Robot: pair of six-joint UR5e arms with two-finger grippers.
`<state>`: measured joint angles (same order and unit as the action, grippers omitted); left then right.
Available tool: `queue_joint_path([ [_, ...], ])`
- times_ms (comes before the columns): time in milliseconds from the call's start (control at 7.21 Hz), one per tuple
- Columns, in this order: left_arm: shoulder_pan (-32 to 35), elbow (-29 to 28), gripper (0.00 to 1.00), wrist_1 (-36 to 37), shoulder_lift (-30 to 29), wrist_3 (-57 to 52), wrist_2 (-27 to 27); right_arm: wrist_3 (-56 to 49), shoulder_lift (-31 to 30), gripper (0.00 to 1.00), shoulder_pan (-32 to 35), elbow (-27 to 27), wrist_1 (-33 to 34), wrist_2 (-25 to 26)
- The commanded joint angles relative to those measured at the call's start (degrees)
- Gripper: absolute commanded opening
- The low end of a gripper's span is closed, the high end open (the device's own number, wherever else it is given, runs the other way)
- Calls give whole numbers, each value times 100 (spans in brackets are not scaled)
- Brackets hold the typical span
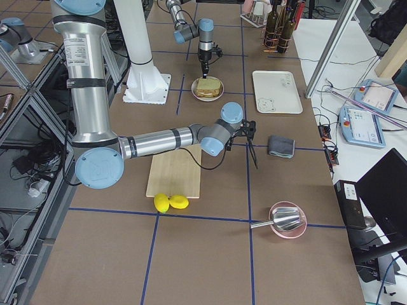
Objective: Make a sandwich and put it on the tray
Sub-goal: 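Grip the plate rim with the left gripper and carry it onto the bear tray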
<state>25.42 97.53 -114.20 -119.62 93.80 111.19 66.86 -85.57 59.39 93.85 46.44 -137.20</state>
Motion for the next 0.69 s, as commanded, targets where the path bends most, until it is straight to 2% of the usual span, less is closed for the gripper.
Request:
queue_joint_path([
  [0,357,-41,0,-374,-96,1074,7,-7,-82,100,63,19,-21,-18],
  [139,533,-128,0,-366,-236,1227,7,-7,-117,100,64,28,-38,-18],
  [277,769,-616,0,-375,-629,1272,7,-7,-161,100,64,37,-56,-18],
  [416,963,-1369,0,-401,-1129,1281,7,-7,-257,100,55,124,-56,-18],
  [555,1244,-2012,0,-767,-1404,1612,7,2,-345,100,46,229,-56,-18],
])
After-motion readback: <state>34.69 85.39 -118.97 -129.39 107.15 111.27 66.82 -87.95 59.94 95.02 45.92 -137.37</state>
